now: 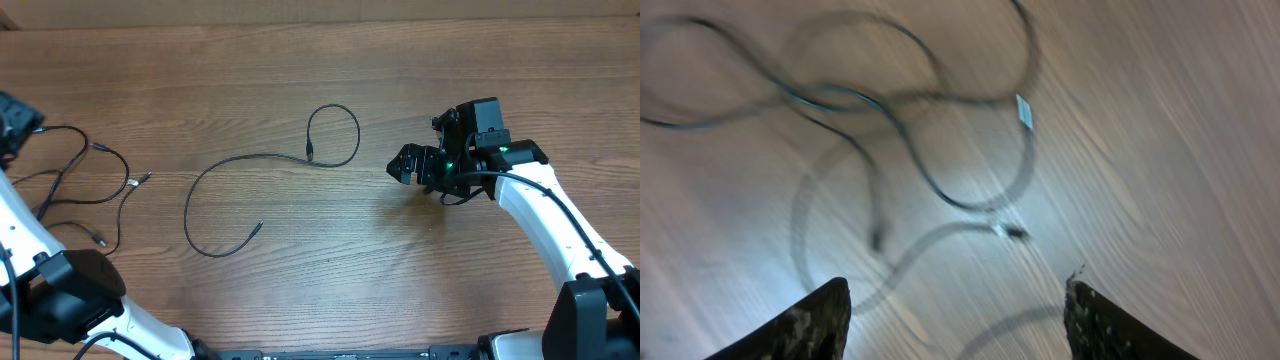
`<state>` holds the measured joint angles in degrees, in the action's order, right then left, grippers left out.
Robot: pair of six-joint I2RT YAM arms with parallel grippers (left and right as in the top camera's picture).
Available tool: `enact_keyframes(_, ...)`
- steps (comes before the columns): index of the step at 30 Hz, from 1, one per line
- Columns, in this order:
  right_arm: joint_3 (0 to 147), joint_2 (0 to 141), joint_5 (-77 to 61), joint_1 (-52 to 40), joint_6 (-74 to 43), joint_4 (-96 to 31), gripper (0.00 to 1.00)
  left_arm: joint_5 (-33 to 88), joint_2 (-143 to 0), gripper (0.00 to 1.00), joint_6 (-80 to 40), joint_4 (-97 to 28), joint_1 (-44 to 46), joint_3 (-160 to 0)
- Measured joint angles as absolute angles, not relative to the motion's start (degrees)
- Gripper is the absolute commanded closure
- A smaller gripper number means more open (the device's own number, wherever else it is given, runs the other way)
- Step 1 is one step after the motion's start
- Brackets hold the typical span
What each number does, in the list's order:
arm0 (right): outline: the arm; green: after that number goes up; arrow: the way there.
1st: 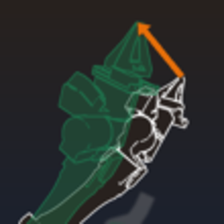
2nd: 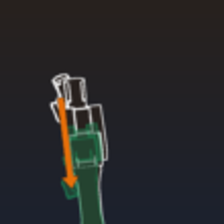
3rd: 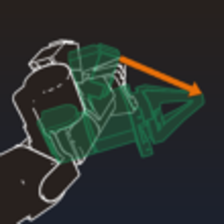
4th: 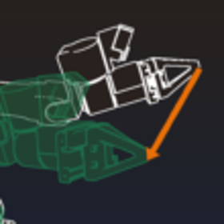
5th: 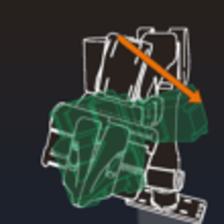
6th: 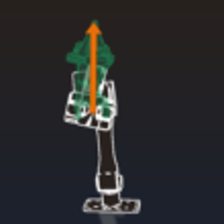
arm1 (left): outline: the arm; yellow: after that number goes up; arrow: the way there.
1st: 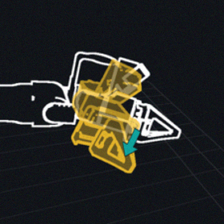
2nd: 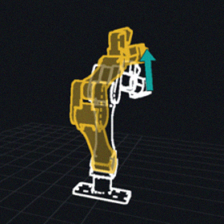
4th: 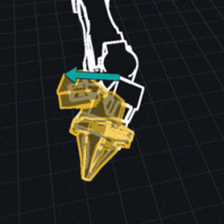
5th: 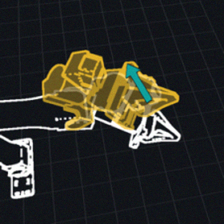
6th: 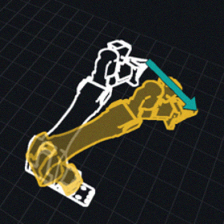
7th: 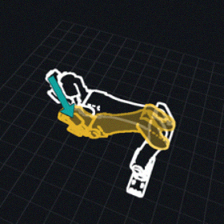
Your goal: Untangle cables
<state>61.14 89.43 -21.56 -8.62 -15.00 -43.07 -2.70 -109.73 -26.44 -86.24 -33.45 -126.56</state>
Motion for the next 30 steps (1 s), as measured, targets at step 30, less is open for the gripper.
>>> enact_keyframes(30, 61.1, 89.4, -21.6, -8.6, -15.0, -43.4, 0.00, 7.4, -111.0, 0.18, -2.2, -61.4, 9.5, -104.2)
